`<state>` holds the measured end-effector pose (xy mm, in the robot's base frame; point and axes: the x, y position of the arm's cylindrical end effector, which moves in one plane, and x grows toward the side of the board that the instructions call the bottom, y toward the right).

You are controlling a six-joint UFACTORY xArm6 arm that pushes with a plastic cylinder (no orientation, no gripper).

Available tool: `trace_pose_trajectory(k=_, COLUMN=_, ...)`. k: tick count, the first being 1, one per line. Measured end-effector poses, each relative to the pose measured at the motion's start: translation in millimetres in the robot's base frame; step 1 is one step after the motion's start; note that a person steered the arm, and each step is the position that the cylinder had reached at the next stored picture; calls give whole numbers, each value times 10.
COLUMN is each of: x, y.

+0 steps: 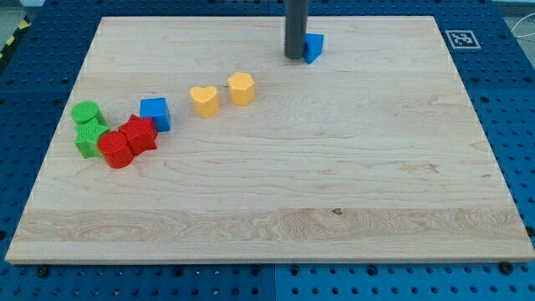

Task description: Push yellow hexagon towards center

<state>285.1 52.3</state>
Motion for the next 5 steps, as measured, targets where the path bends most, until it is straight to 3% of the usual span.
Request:
trace_pose_trajectory(k=2, x=-108, y=665)
trace_pose_trajectory(k=3, x=-67, y=410)
trace_pose_trajectory(k=5, x=360, y=-886)
